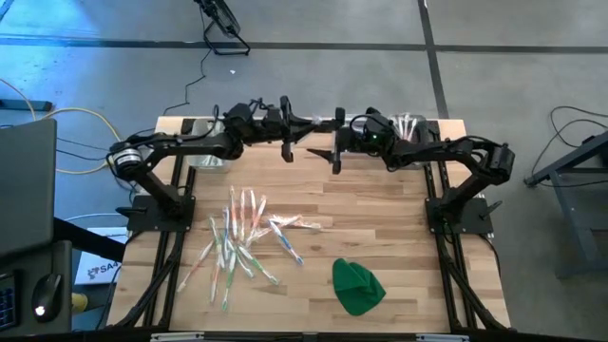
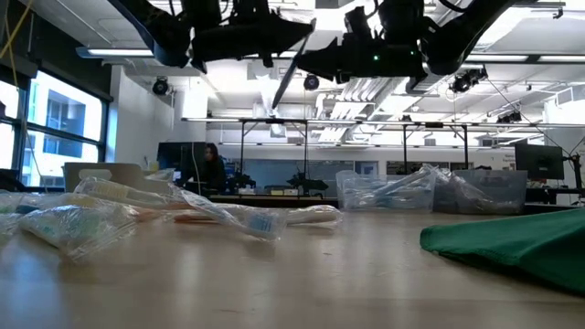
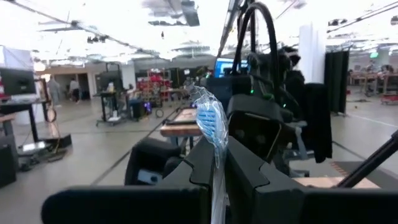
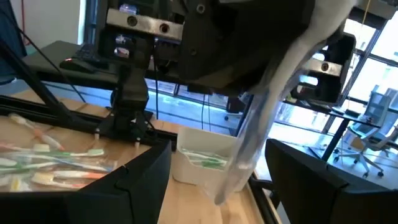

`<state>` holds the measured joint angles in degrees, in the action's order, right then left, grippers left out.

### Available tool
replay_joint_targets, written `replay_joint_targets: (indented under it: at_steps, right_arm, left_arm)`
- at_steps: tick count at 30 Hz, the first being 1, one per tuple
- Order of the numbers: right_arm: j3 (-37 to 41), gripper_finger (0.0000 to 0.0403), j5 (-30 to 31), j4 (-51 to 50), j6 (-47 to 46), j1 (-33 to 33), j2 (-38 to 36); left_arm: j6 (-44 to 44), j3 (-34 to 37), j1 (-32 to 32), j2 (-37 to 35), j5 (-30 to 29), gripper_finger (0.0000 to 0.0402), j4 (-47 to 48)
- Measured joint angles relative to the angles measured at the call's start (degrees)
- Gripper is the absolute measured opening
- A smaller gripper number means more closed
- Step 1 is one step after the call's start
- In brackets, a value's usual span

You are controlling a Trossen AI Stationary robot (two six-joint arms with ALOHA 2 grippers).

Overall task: Pick & Place Toothbrushes
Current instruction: Put the blue toothbrush into the transparent bin

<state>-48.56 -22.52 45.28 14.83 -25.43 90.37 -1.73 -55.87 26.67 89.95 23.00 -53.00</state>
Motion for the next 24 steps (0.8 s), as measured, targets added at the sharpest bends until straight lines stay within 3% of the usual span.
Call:
replay_joint_targets:
  at_steps: [24]
  right_arm:
    - [0.00, 0.0245, -1.93, 2.50, -1.32, 1.75, 0.00]
  left_arm:
    - [0.19, -1.19, -1.27, 1.08, 0.62, 0.0016, -1.40]
